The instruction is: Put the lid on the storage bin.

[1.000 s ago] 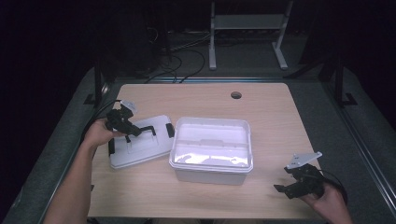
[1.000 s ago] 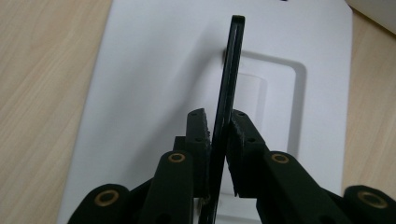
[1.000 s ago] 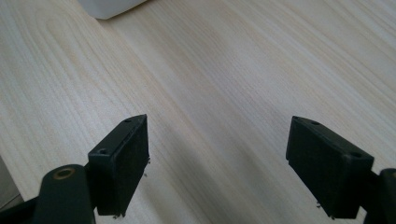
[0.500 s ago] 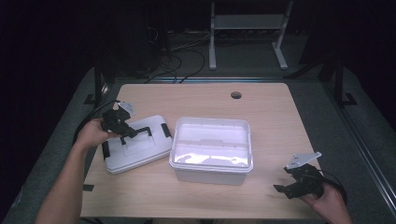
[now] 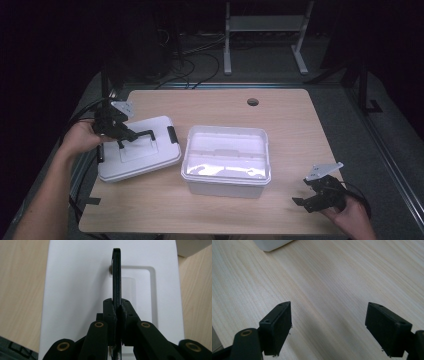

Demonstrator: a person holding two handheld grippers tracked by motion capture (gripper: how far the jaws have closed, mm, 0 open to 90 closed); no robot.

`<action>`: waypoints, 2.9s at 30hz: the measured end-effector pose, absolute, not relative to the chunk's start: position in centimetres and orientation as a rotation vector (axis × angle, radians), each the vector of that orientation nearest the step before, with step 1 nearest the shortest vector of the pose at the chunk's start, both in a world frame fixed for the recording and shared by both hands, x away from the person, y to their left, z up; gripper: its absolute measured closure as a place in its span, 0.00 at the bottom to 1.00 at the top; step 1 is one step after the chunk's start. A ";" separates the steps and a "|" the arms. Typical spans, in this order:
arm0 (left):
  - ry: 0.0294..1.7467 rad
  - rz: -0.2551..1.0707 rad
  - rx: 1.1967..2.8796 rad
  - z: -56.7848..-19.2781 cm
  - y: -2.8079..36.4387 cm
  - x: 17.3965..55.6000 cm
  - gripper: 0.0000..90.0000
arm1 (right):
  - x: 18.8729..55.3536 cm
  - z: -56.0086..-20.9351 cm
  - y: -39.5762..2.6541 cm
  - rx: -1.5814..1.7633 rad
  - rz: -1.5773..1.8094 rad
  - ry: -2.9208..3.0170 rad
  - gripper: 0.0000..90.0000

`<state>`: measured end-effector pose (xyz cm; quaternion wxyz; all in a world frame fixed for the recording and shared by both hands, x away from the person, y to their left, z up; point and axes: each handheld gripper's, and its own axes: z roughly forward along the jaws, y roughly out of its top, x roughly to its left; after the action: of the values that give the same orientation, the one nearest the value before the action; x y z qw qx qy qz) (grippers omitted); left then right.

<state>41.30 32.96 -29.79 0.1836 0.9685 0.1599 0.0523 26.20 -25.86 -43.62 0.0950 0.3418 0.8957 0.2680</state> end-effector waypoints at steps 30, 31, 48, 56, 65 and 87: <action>0.228 0.182 2.666 -20.9 29.0 38.5 0.94 | 26.2 -43.4 -25.9 1.021 0.795 2.648 0.23; 0.216 0.179 2.664 -20.8 28.6 38.5 0.94 | 26.2 -43.4 -26.0 1.020 0.795 2.646 0.23; 0.091 0.117 2.644 -22.5 21.9 39.1 0.94 | 26.2 -43.4 -25.9 1.016 0.795 2.646 0.23; 0.052 0.092 2.644 -23.5 19.5 39.2 0.94 | 26.1 -43.4 -26.0 1.013 0.800 2.643 0.23; 0.013 0.070 2.634 -23.9 17.3 39.1 0.94 | 26.4 -43.6 -25.9 1.010 0.796 2.657 0.23; -0.053 0.041 2.612 -24.0 12.2 39.0 0.94 | 26.2 -43.3 -26.0 1.009 0.810 2.644 0.23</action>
<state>39.02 12.19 -23.99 0.2611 0.9650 -0.0195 0.0151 26.16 -26.02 -43.35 0.0986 0.3412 0.8938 0.2739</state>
